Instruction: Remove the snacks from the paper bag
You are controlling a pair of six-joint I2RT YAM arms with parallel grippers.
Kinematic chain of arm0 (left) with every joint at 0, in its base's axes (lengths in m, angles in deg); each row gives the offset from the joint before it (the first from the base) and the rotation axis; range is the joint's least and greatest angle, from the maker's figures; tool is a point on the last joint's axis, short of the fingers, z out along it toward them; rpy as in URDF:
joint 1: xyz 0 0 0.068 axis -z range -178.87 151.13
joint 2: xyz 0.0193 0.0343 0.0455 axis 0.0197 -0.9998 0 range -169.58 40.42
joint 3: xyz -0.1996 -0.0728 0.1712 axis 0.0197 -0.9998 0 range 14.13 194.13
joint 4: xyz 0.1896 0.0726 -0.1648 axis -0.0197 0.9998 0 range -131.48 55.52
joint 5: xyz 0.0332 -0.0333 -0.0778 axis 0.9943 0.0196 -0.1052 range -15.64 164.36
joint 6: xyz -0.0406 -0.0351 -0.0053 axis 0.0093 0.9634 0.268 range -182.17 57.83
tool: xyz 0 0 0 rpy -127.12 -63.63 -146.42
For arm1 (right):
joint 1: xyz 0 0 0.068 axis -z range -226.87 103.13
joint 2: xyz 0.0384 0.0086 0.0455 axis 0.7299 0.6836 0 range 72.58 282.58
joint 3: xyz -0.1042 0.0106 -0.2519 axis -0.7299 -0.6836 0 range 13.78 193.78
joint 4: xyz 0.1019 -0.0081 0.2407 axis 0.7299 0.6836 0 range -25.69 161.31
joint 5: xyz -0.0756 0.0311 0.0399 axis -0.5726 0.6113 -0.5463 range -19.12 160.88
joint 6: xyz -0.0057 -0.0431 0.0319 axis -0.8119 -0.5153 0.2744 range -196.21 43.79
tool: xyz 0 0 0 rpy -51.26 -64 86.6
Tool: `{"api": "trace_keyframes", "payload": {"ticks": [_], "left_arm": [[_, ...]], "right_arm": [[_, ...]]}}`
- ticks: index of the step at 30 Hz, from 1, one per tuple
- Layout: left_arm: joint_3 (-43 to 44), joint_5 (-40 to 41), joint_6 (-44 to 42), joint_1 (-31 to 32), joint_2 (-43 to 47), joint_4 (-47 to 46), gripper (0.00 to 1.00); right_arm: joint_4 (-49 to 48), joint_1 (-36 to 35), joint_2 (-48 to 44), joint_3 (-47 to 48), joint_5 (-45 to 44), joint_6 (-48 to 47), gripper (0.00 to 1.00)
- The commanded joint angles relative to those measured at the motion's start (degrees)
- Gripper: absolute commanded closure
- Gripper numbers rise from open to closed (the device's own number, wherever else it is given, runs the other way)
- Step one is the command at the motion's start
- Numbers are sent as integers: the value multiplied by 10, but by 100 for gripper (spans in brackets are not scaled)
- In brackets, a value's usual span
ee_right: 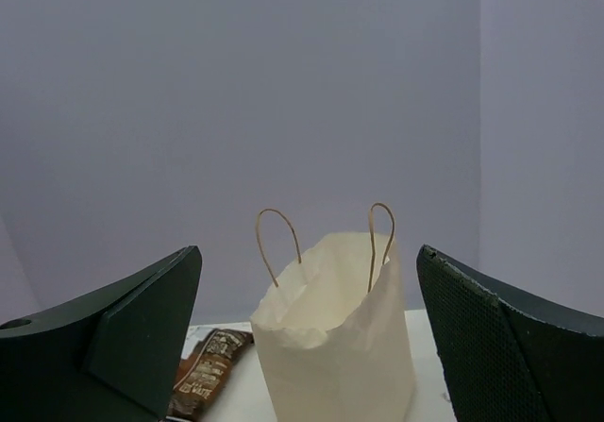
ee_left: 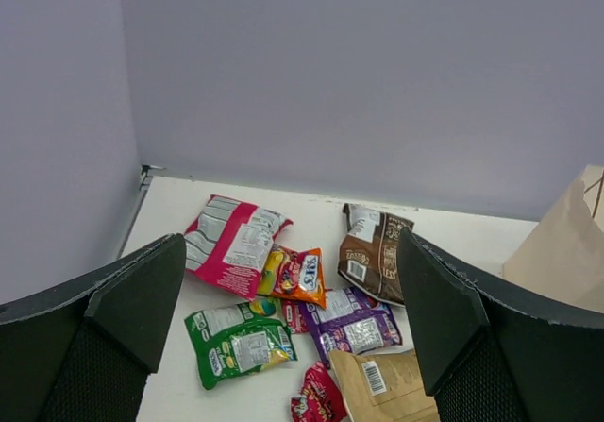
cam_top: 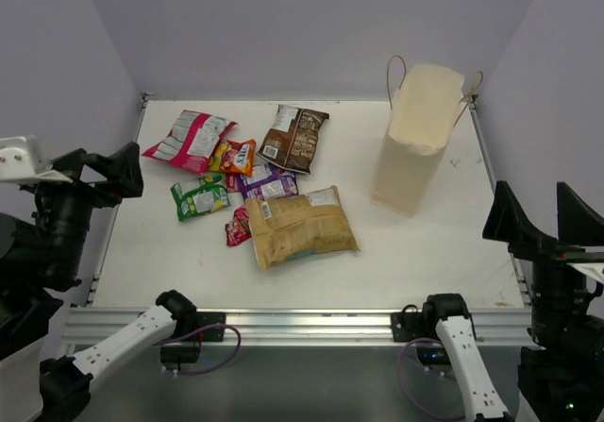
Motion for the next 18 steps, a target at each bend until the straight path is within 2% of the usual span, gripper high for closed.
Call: {"api": "trace_keyframes", "payload": {"ticks": [1, 9, 18], "left_arm": [[-6, 26, -41, -3, 19, 25, 0], [-56, 41, -39, -2, 98, 15, 0], [-106, 59, -17, -2, 127, 9, 0]], "right_arm": [[-26, -37, -34, -22, -26, -37, 1], [-18, -73, -121, -81, -45, -71, 1], [-15, -76, -131, -98, -49, -64, 1]]}}
